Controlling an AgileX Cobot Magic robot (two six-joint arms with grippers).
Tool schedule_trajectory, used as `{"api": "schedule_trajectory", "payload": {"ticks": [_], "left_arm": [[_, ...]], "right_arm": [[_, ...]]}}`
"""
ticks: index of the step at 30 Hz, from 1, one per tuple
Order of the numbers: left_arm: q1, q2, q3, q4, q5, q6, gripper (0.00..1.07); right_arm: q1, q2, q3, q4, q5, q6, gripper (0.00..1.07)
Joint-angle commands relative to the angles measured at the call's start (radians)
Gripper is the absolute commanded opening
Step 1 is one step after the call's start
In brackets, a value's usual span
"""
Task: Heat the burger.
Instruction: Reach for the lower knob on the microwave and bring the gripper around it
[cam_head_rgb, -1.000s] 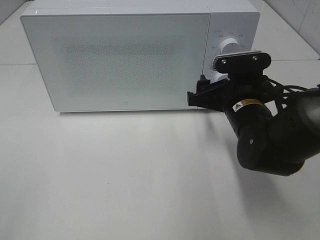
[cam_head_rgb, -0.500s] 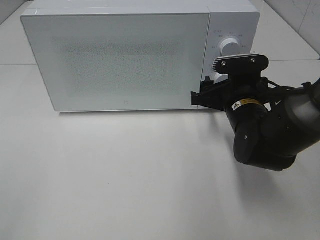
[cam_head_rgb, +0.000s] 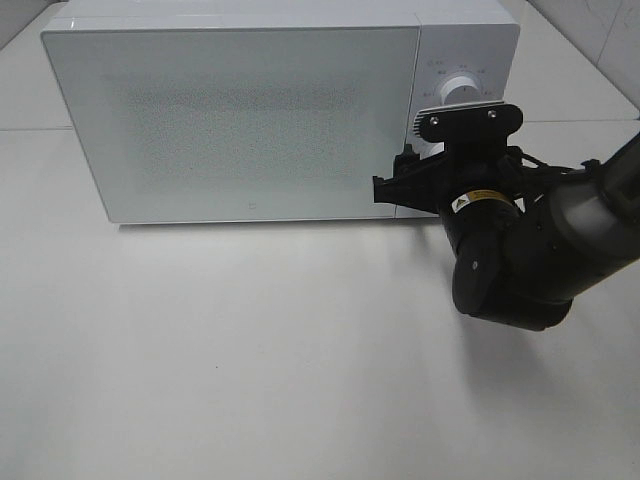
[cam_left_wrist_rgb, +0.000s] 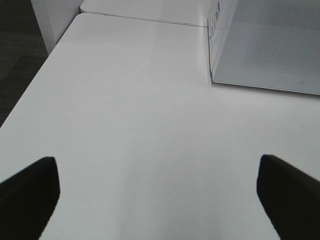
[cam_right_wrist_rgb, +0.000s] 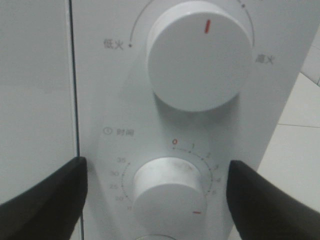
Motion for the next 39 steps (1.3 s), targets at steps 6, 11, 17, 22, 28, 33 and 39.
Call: {"api": "schedule_trajectory", "payload": {"ticks": [6,11,17,22,28,33,39], "left_arm": [[0.002,-0.012,0.002,0.0,-0.002,0.001,1.0],[0.002,-0.012,0.002,0.0,-0.002,0.001,1.0],[0.002,-0.012,0.002,0.0,-0.002,0.001,1.0],[0.002,-0.012,0.002,0.0,-0.002,0.001,1.0],[0.002,-0.012,0.002,0.0,-0.002,0.001,1.0],[0.002,-0.012,0.002,0.0,-0.002,0.001,1.0],[0.002,-0.012,0.002,0.0,-0.002,0.001,1.0]], "right_arm": [[-0.021,0.004,-0.009,0.001,-0.034,-0.009,0.76],[-0.029,0.004,-0.009,-0.003,-0.022,-0.009,0.76],[-0.029,0.004,-0.012,-0.003,-0.018,-0.009,0.76],[-0.029,0.004,-0.012,-0.003,-0.009,-0.007,0.73],[-0.029,0.004,-0.012,-0.019,0.013,-0.007,0.59],[-0.029,0.004,-0.012,-0.029,0.025,0.008,0.43],[-0.029,0.004,-0.033,-0.059,0.09,0.02,0.22]]}}
